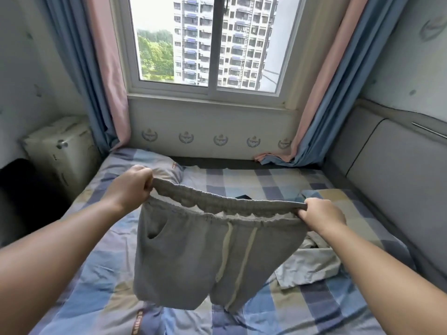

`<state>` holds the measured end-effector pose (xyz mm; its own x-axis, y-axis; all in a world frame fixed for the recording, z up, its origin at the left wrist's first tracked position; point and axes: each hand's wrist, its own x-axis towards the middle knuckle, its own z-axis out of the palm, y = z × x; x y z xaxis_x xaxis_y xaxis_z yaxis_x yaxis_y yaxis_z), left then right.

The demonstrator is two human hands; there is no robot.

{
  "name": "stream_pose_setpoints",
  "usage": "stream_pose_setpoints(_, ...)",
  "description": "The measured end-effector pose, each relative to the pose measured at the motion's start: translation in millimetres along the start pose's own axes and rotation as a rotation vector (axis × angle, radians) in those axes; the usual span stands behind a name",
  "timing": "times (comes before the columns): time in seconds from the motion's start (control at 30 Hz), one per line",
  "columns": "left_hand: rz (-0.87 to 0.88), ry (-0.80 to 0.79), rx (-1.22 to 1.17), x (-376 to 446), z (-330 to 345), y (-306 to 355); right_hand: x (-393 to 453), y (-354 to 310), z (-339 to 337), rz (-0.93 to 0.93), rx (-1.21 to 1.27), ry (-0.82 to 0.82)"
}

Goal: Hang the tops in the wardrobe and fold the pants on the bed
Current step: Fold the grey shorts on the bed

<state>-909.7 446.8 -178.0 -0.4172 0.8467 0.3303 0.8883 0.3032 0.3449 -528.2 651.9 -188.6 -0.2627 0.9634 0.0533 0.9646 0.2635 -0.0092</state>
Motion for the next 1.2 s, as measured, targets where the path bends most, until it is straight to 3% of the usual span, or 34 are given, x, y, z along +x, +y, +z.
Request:
stream_pose_setpoints(0.1, -0.117, 0.066, -0.07, -4.1, -9.2, -11.4, -3.0, -4.5, -8.7, 0.123, 0.361, 0.025)
stream_pose_setpoints(0.17, -0.147, 0.05, -0.05, -7.5, -12.4, -16.0, -5.5, -7.8, -16.6, 0.145, 0.463, 0.076)
stream_pose_setpoints(0.3, -0.221, -0.028, 0.011, -10.7, -15.5, -11.7, -13.4, -9.2, -34.5, 0.117, 0.272, 0.102)
stream_pose_setpoints(0.43, -0.401, -0.036, -0.477, -7.2, -14.1, 3.3, -16.3, -17.7, -42.5, 0.041, 0.047, 0.079)
stream_pose_setpoints(0.5, -0.488, 0.002, -0.727, -7.0, -13.6, 7.6, -15.4, -21.0, -42.9, 0.04, 0.096, 0.064)
stream_pose_setpoints(0.57, -0.516, 0.028, -0.802, -7.3, -14.6, 7.6, -16.8, -18.8, -42.7, 0.058, 0.18, 0.057)
stream_pose_setpoints(0.63, -0.472, 0.032, -0.725, -7.8, -17.4, 6.7, -19.2, -11.6, -42.4, 0.062, 0.244, 0.035)
stream_pose_setpoints(0.77, -0.205, 0.033, -0.12, -12.5, -23.0, 15.5, -19.9, 1.9, -42.2, 0.1, 0.586, -0.021)
stream_pose_setpoints(0.83, -0.125, 0.047, 0.022, -16.9, -21.9, 24.0, -17.1, 4.7, -41.6, 0.155, 0.809, -0.038)
stream_pose_setpoints(1.0, -0.334, 0.075, -0.262, -19.7, -11.9, 32.9, -15.3, 5.7, -42.4, 0.257, 1.173, -0.116)
stream_pose_setpoints(1.2, -0.342, 0.051, -0.292, -24.7, 4.0, 32.7, -17.7, 18.0, -37.8, 0.239, 1.164, -0.085)
